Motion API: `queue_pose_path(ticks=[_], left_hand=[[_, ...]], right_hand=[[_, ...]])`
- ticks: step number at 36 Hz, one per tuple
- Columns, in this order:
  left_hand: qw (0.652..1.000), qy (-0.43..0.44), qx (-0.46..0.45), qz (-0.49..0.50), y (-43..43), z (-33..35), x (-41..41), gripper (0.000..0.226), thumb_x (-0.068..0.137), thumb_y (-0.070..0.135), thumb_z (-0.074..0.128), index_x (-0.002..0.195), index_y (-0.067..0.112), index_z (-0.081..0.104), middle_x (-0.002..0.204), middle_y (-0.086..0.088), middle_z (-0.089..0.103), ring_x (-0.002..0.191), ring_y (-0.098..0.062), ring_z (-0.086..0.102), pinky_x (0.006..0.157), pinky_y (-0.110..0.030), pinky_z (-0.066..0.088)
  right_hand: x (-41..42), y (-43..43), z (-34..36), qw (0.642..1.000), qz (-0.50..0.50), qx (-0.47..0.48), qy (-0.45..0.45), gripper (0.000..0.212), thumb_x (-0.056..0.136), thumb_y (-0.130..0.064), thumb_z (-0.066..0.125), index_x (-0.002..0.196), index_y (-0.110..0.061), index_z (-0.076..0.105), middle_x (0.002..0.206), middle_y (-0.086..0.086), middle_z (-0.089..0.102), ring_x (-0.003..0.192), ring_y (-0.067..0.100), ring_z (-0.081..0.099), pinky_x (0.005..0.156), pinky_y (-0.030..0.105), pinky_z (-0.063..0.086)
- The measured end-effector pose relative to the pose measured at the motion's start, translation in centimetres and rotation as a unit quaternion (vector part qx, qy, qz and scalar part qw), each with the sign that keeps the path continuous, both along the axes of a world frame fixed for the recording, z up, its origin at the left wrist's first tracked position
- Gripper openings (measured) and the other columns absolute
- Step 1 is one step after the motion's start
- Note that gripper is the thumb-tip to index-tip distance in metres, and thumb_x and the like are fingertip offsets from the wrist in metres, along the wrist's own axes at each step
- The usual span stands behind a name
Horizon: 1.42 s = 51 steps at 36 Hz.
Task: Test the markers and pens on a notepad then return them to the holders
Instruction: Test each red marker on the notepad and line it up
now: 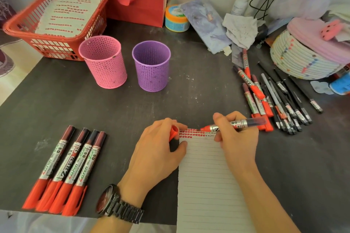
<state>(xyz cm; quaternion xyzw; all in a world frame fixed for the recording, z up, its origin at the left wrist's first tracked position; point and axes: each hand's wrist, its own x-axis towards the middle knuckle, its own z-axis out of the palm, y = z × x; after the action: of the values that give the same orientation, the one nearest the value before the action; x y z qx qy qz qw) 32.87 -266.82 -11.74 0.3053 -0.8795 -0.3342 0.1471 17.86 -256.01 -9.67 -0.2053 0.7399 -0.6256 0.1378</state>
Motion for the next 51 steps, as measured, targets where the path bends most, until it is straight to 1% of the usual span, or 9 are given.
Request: queue_pose_path(ticks=[7, 13, 17, 22, 27, 31, 37, 45, 51], left_hand=[[1.000, 0.026, -0.001, -0.016, 0.3, 0.9, 0.5, 0.030, 0.085, 0.043, 0.065, 0.091, 0.059, 0.040, 0.109, 0.038, 0.049, 0.109, 0.015, 0.046, 0.083, -0.006, 0.036], [0.990, 0.112, 0.066, 0.050, 0.9, 2.0, 1.4, 0.018, 0.087, 0.047, 0.055, 0.079, 0.034, 0.046, 0.077, 0.017, 0.055, 0.068, -0.005, 0.052, 0.063, -0.013, 0.042], [0.985, 0.091, 0.140, 0.039, 2.0, 2.6, 2.0, 0.007, 0.097, 0.040, 0.048, 0.099, 0.041, 0.041, 0.081, 0.017, 0.059, 0.062, -0.003, 0.054, 0.058, -0.013, 0.044], [0.978, 0.090, 0.188, -0.001, 4.9, 2.9, 3.2, 0.010, 0.099, 0.042, 0.044, 0.104, 0.041, 0.035, 0.070, 0.016, 0.056, 0.056, -0.001, 0.047, 0.054, -0.013, 0.041], [0.980, 0.109, 0.165, -0.022, 7.6, 3.3, 3.9, 0.023, 0.085, 0.059, 0.053, 0.104, 0.047, 0.051, 0.096, 0.021, 0.069, 0.085, -0.008, 0.066, 0.073, -0.021, 0.051], [0.979, 0.142, 0.145, -0.018, 9.1, 3.8, 4.0, 0.028, 0.080, 0.055, 0.062, 0.107, 0.049, 0.061, 0.103, 0.020, 0.070, 0.091, -0.012, 0.065, 0.069, -0.021, 0.050], [0.977, 0.147, 0.152, -0.031, 10.2, 4.8, 3.6, 0.029, 0.074, 0.055, 0.065, 0.103, 0.053, 0.064, 0.098, 0.021, 0.071, 0.091, -0.006, 0.062, 0.065, -0.009, 0.042], [0.977, 0.139, 0.146, -0.064, 11.0, 5.3, 3.3, 0.028, 0.075, 0.056, 0.068, 0.103, 0.054, 0.066, 0.097, 0.024, 0.071, 0.091, -0.005, 0.061, 0.072, -0.013, 0.044], [0.977, 0.132, 0.141, -0.088, 10.3, 5.4, 4.0, 0.027, 0.078, 0.055, 0.068, 0.105, 0.051, 0.067, 0.097, 0.023, 0.072, 0.089, -0.010, 0.064, 0.070, -0.015, 0.045]], right_hand=[[0.2, 1.4, 2.4, 0.988, 0.046, -0.066, -0.130, 0.037, 0.084, -0.051, 0.071, 0.072, -0.017, 0.063, 0.059, 0.007, 0.060, 0.047, 0.015, 0.048, 0.043, 0.022, 0.038], [1.6, 5.7, 3.7, 0.930, 0.118, -0.163, -0.307, 0.028, 0.080, -0.030, 0.058, 0.090, -0.009, 0.074, 0.079, 0.019, 0.067, 0.054, 0.023, 0.054, 0.046, 0.029, 0.046], [2.8, 8.2, 3.7, 0.921, 0.060, -0.150, -0.354, 0.025, 0.078, -0.024, 0.057, 0.092, -0.006, 0.067, 0.073, 0.025, 0.067, 0.043, 0.021, 0.051, 0.036, 0.027, 0.042], [3.6, 10.9, 2.9, 0.927, 0.004, -0.119, -0.356, 0.030, 0.087, -0.031, 0.062, 0.065, -0.016, 0.076, 0.064, 0.020, 0.069, 0.035, 0.014, 0.049, 0.032, 0.023, 0.039], [4.8, 13.3, 2.9, 0.937, 0.002, -0.119, -0.329, 0.031, 0.066, -0.045, 0.076, 0.070, -0.015, 0.076, 0.063, 0.015, 0.066, 0.042, 0.011, 0.050, 0.037, 0.020, 0.040], [5.4, 14.2, 3.3, 0.943, 0.004, -0.131, -0.307, 0.033, 0.067, -0.047, 0.075, 0.071, -0.015, 0.075, 0.064, 0.015, 0.067, 0.044, 0.011, 0.051, 0.040, 0.021, 0.041], [6.1, 14.7, 4.1, 0.951, 0.006, -0.142, -0.274, 0.036, 0.069, -0.047, 0.073, 0.076, -0.012, 0.075, 0.065, 0.015, 0.067, 0.045, 0.012, 0.051, 0.042, 0.021, 0.043], [7.1, 14.6, 4.1, 0.962, 0.056, -0.112, -0.243, 0.035, 0.075, -0.050, 0.081, 0.081, -0.015, 0.077, 0.070, 0.016, 0.070, 0.049, 0.013, 0.055, 0.045, 0.023, 0.046], [6.4, 15.4, 4.2, 0.971, 0.110, -0.051, -0.206, 0.055, 0.059, -0.064, 0.086, 0.085, -0.016, 0.080, 0.065, 0.012, 0.068, 0.050, 0.012, 0.054, 0.048, 0.021, 0.045]])
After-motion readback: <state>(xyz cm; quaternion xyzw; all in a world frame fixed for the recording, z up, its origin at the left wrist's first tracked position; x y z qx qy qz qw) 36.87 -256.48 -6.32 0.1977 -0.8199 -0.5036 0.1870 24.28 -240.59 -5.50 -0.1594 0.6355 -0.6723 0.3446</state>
